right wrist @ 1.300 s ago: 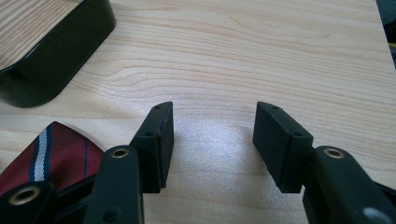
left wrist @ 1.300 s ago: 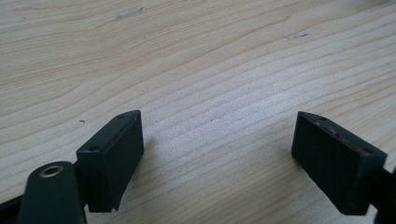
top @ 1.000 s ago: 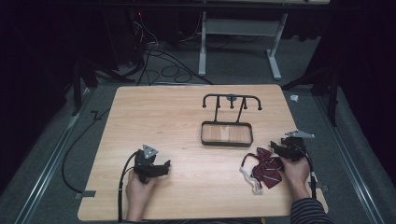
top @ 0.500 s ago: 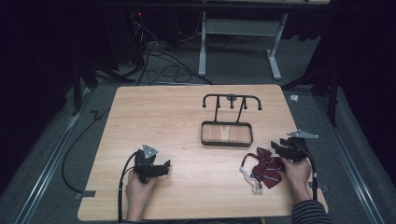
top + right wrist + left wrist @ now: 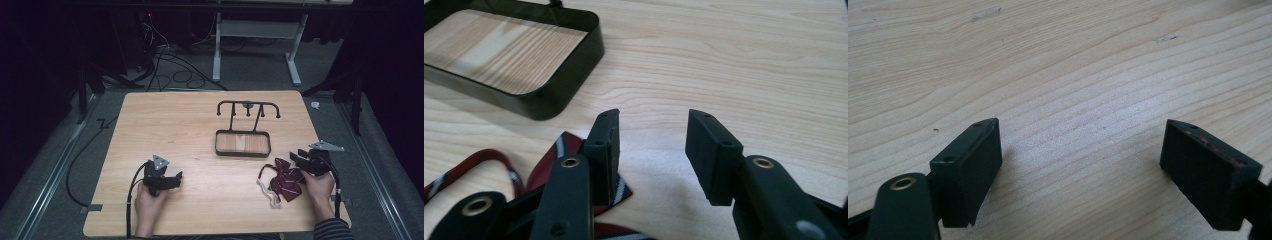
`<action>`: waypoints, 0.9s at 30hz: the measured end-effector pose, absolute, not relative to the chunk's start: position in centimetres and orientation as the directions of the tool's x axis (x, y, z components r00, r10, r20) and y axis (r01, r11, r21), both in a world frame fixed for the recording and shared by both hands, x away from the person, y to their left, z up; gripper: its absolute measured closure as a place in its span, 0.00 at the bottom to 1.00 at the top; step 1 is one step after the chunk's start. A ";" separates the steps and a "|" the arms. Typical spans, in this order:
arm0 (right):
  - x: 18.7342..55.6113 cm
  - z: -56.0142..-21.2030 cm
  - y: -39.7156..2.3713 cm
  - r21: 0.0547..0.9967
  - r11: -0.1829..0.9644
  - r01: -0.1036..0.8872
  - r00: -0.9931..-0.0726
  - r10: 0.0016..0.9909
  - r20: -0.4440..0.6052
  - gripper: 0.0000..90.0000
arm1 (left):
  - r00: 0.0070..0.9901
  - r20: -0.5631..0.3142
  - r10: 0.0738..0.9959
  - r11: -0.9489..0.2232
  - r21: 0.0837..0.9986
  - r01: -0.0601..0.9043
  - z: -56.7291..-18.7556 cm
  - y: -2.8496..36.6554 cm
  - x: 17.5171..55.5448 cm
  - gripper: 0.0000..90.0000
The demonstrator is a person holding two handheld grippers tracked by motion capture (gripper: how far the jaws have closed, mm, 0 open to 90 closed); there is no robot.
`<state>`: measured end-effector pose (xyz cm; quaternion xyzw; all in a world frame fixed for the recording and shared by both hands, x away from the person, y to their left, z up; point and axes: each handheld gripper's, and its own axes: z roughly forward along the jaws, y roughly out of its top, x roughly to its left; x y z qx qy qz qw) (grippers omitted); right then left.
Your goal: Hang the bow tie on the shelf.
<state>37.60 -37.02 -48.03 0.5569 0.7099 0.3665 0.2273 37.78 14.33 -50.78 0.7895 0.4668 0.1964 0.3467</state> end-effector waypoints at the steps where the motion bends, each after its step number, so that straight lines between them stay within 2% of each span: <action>1: 37.4 -48.1 -37.0 0.775 0.110 0.623 -0.280 0.956 0.090 0.67 | 0.487 -0.014 0.873 -0.324 0.731 0.601 -50.8 14.3 37.8 0.19; 10: 35.8 -47.9 -36.6 0.785 0.119 0.608 -0.311 0.945 0.098 0.71 | 0.487 -0.013 0.873 -0.324 0.731 0.601 -50.8 14.3 37.8 0.19; 15: 34.8 -47.6 -35.7 0.806 0.153 0.572 -0.345 0.936 0.067 0.73 | 0.487 -0.014 0.873 -0.324 0.731 0.601 -50.8 14.3 37.8 0.19; 27: 33.9 -47.8 -33.9 0.798 0.179 0.575 -0.410 0.907 0.092 0.74 | 0.487 -0.014 0.873 -0.324 0.731 0.601 -50.8 14.3 37.8 0.19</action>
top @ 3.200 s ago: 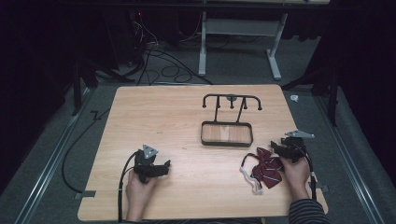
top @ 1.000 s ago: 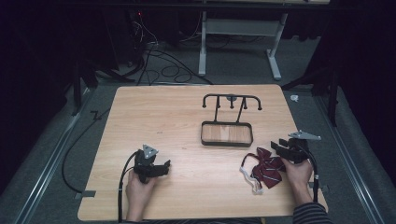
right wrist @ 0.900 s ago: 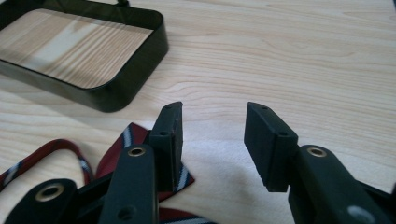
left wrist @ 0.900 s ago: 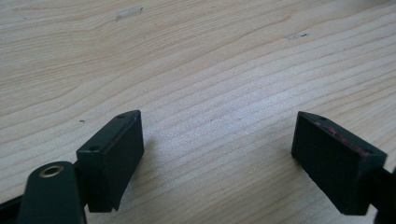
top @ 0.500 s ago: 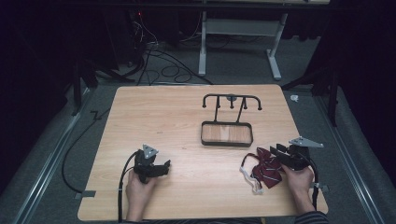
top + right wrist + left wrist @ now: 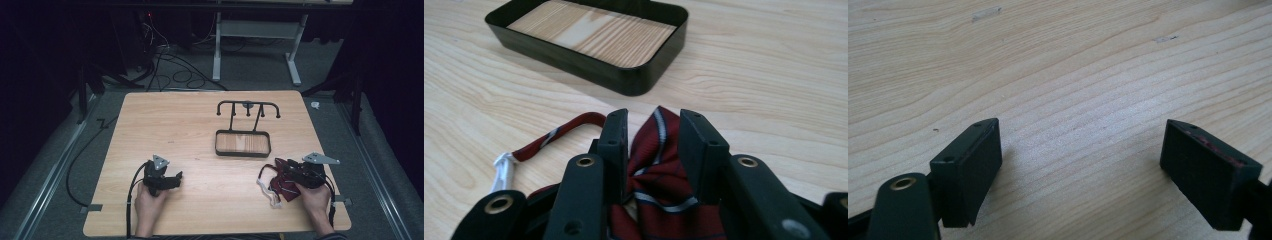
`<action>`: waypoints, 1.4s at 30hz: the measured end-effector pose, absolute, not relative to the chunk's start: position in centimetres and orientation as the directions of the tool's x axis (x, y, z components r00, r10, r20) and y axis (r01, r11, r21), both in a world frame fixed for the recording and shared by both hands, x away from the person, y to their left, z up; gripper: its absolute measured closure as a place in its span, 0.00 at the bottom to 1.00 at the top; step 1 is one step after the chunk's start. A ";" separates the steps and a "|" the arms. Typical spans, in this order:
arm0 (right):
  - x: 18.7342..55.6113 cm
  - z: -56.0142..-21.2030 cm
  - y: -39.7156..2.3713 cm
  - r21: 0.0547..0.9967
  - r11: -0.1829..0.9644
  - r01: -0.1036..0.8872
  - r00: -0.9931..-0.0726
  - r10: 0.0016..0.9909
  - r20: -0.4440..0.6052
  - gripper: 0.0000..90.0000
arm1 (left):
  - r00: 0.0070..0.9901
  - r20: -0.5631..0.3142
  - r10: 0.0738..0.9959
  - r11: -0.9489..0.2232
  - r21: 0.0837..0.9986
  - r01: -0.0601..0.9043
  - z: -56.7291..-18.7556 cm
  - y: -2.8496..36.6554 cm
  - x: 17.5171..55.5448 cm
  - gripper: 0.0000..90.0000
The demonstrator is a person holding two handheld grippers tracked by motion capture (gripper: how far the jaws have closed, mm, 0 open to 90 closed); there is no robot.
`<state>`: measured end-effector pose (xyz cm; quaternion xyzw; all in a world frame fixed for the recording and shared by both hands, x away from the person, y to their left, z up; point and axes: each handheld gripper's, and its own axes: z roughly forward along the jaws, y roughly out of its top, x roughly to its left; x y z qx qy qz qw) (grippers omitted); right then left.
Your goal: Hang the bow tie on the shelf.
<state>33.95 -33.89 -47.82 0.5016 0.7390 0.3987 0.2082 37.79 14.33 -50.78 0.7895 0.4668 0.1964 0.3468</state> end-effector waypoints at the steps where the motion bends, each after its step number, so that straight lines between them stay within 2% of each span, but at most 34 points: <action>1: 33.9 -47.8 -33.8 0.796 0.181 0.577 -0.412 0.906 0.093 0.74 | 0.487 -0.014 0.873 -0.324 0.731 0.601 -50.8 14.3 37.8 0.19; 25: 35.3 -47.7 -30.8 0.775 0.261 0.575 -0.490 0.869 0.071 0.76 | 0.487 -0.013 0.873 -0.324 0.731 0.601 -50.8 14.3 37.8 0.19; 42: 37.1 -48.4 -29.4 0.726 0.325 0.606 -0.505 0.862 0.036 0.74 | 0.487 -0.013 0.873 -0.324 0.731 0.601 -50.8 14.3 37.8 0.19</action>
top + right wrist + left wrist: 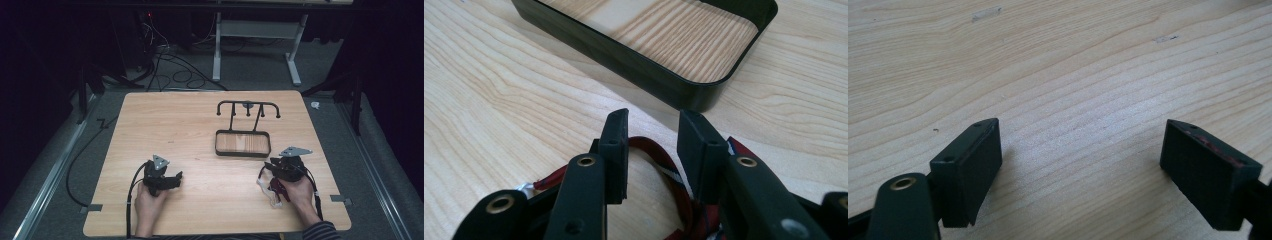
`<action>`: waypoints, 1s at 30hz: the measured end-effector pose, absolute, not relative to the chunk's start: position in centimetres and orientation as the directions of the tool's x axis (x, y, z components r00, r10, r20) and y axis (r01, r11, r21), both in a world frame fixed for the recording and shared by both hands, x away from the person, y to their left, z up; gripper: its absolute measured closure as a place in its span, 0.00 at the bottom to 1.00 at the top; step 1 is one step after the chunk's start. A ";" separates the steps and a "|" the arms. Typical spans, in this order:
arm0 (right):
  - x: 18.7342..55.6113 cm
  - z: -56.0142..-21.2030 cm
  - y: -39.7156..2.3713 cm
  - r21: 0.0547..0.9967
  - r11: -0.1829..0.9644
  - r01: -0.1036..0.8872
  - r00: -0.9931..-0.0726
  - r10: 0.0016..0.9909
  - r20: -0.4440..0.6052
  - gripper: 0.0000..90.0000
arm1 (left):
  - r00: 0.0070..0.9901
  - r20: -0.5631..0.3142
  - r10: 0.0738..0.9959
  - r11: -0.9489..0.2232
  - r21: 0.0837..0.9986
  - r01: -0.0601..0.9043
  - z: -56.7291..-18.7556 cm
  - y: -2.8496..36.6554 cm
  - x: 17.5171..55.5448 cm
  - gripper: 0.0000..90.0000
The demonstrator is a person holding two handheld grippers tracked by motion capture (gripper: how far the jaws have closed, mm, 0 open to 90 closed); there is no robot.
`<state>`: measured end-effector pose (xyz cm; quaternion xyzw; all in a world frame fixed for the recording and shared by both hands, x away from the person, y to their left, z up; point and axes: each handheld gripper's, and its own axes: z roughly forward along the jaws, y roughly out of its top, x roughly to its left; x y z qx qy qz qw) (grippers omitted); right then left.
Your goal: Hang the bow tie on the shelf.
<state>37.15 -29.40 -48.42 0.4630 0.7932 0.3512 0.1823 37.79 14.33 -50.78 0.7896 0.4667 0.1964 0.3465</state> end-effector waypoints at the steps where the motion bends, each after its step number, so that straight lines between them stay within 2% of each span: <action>1: 37.3 -48.4 -29.4 0.722 0.328 0.609 -0.505 0.862 0.034 0.74 | 0.487 -0.013 0.873 -0.324 0.731 0.601 -50.8 14.3 37.8 0.19; 14: 38.1 -49.1 -28.9 0.696 0.340 0.633 -0.518 0.854 0.054 0.75 | 0.487 -0.013 0.873 -0.324 0.731 0.601 -50.8 14.3 37.8 0.19; 27: 37.9 -49.2 -28.4 0.688 0.388 0.613 -0.549 0.836 0.018 1.00 | 0.487 -0.013 0.873 -0.324 0.731 0.601 -50.8 14.3 37.8 0.19; 30: 37.9 -49.2 -28.4 0.689 0.391 0.610 -0.552 0.834 0.016 1.00 | 0.487 -0.013 0.873 -0.324 0.731 0.601 -50.8 14.3 37.8 0.19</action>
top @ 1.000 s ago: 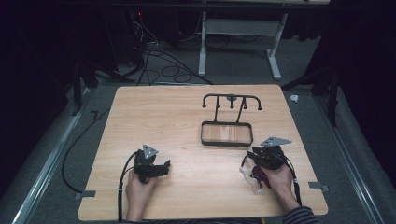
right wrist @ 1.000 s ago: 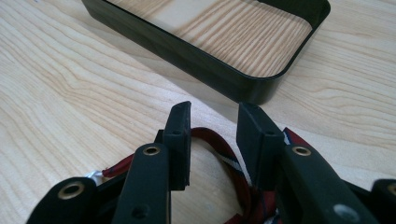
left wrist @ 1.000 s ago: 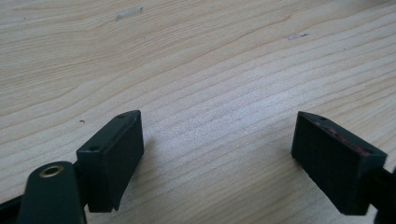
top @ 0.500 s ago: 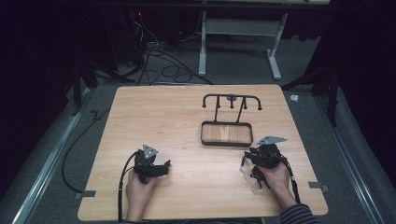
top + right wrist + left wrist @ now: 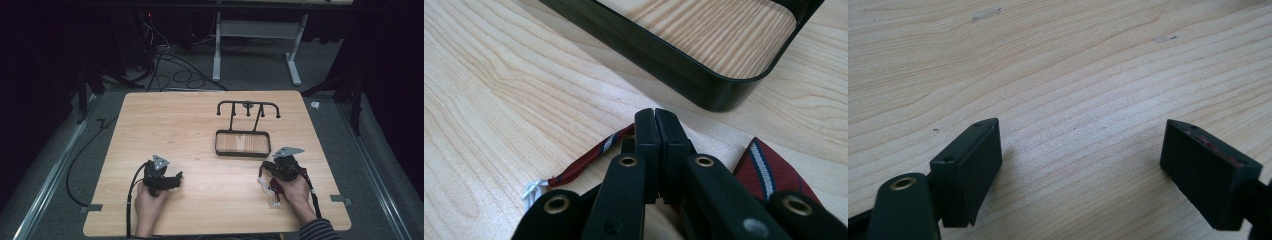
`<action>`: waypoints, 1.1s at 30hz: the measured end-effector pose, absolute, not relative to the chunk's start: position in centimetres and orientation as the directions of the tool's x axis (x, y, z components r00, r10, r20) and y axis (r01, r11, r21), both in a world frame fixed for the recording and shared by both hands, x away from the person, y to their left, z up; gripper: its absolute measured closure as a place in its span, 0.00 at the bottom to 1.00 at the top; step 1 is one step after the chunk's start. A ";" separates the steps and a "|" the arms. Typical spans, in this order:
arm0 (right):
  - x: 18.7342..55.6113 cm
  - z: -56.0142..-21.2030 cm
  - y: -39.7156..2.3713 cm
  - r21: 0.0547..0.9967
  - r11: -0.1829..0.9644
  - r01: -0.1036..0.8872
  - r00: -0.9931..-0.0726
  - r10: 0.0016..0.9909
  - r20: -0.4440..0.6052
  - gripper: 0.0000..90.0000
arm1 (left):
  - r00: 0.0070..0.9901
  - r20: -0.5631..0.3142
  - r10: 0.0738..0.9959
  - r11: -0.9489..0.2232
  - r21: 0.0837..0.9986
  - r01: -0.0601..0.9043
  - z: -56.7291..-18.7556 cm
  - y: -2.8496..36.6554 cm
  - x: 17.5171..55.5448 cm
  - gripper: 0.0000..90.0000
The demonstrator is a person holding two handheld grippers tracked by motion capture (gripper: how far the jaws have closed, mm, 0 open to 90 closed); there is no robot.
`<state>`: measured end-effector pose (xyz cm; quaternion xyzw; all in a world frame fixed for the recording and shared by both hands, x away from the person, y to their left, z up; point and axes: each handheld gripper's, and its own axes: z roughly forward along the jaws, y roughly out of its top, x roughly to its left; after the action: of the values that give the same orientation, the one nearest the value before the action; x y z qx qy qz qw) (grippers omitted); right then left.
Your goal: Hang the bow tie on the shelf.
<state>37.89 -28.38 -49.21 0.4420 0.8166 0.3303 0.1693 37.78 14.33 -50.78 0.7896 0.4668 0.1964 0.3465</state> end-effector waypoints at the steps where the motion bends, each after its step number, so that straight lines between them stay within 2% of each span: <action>1: 37.8 -49.2 -28.4 0.689 0.391 0.610 -0.552 0.834 0.016 1.00 | 0.487 -0.013 0.873 -0.324 0.731 0.601 -50.8 14.3 37.8 0.19; 14: 37.3 -48.3 -28.7 0.719 0.374 0.586 -0.556 0.831 0.021 1.00 | 0.487 -0.013 0.873 -0.324 0.731 0.601 -50.8 14.3 37.8 0.19; 33: 35.5 -45.2 -29.7 0.789 0.337 0.514 -0.557 0.830 0.008 1.00 | 0.487 -0.014 0.873 -0.324 0.731 0.601 -50.8 14.3 37.8 0.19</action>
<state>35.46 -29.71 -45.17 0.4243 0.7919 0.3891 0.2035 37.79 14.33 -50.78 0.7895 0.4668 0.1964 0.3466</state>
